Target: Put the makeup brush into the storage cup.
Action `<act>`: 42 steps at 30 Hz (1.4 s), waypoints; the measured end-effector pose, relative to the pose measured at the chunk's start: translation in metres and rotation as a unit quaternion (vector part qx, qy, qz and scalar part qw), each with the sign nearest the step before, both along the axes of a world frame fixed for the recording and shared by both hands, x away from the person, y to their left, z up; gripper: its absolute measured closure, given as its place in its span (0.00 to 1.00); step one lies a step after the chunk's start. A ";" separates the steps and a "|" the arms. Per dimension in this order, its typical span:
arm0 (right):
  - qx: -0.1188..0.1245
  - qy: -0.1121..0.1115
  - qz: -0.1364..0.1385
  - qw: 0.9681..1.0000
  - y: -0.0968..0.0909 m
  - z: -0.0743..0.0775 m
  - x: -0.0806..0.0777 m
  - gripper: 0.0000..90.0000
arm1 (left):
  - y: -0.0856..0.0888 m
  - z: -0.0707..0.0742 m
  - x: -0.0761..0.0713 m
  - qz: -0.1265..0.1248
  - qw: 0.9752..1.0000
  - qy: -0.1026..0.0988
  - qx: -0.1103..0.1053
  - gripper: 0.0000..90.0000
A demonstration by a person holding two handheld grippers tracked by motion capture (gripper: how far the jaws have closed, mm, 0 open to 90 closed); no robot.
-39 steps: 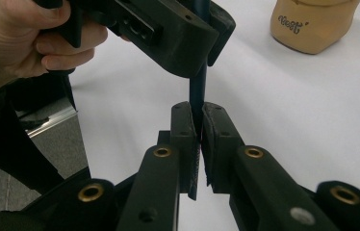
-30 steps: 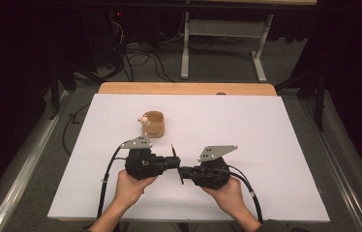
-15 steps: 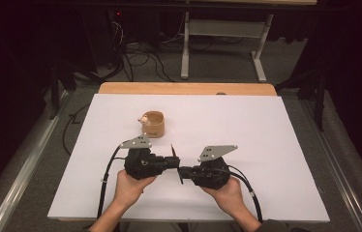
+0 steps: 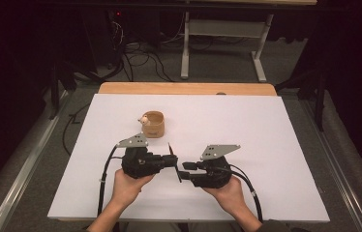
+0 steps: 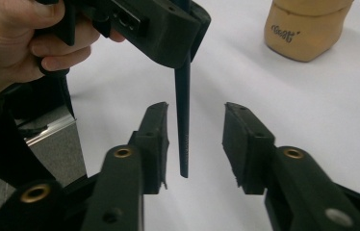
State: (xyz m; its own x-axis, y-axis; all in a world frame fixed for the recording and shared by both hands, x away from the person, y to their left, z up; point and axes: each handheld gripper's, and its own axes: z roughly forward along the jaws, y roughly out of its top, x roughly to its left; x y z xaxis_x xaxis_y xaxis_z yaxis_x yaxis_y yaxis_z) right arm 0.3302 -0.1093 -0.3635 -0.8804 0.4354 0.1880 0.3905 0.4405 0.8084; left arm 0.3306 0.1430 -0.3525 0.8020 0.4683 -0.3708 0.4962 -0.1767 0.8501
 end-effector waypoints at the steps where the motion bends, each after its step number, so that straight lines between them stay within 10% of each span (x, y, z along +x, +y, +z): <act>1: 0.000 -0.002 -0.002 1.000 -0.001 0.000 0.000 0.67 | 0.001 0.000 0.000 0.001 1.000 -0.001 0.001 0.92; 14: 0.017 -0.027 -0.041 0.999 -0.018 0.001 0.002 0.47 | 0.007 0.002 0.001 0.010 1.000 -0.003 -0.003 0.92; 42: 0.030 -0.063 -0.089 0.994 -0.052 0.000 0.007 0.40 | 0.014 0.004 0.003 0.021 1.000 -0.002 -0.003 0.92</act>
State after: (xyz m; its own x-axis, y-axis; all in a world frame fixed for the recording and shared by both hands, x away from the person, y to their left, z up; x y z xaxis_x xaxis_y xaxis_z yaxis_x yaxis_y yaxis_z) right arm 0.3369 -0.1616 -0.3635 -0.8091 0.5771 0.1113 0.3510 0.3226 0.8791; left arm 0.3333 0.1569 -0.3483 0.7832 0.4994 -0.3705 0.4995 -0.1503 0.8532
